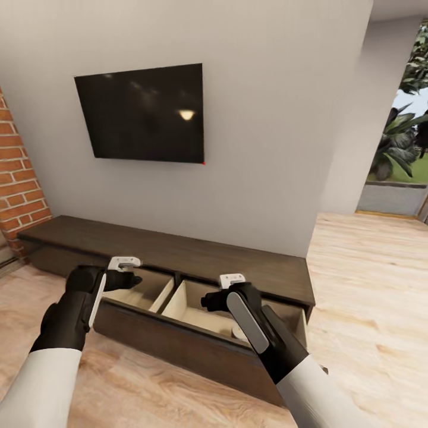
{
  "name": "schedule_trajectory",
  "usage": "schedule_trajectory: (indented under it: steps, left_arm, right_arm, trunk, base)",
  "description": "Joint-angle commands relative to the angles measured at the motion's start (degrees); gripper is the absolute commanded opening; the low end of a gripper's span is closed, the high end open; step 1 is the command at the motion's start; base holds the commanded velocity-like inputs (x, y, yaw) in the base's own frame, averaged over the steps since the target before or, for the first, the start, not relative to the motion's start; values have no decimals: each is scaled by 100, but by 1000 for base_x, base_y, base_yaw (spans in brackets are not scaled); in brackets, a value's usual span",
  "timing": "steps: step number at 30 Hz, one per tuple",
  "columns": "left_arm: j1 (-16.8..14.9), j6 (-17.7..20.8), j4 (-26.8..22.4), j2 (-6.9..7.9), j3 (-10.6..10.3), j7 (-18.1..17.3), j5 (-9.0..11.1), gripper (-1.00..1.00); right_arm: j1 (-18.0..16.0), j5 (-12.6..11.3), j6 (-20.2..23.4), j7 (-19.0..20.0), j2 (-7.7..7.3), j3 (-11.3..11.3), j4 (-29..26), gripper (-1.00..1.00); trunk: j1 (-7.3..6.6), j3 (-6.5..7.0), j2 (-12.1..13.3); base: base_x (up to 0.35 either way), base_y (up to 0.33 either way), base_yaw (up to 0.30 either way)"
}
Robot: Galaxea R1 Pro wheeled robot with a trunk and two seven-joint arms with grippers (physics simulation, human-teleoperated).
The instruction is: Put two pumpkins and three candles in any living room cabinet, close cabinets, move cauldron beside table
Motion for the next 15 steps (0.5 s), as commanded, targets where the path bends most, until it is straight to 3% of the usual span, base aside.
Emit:
schedule_trajectory:
  steps: [1, 15]
  left_arm:
    - [-3, 17, -5, 2, 7, -58, -60, 100]
    - [-6, 17, -21, 16, 18, -58, -60, 100]
  right_arm:
    - [-5, -54, 10, -59, 0, 7, -3, 100]
    - [-5, -56, -8, -59, 0, 206, -10, 100]
  trunk:
    - [-26, 9, 38]
    - [-334, 220, 600]
  base:
    - [-302, 0, 273]
    - [-320, 0, 273]
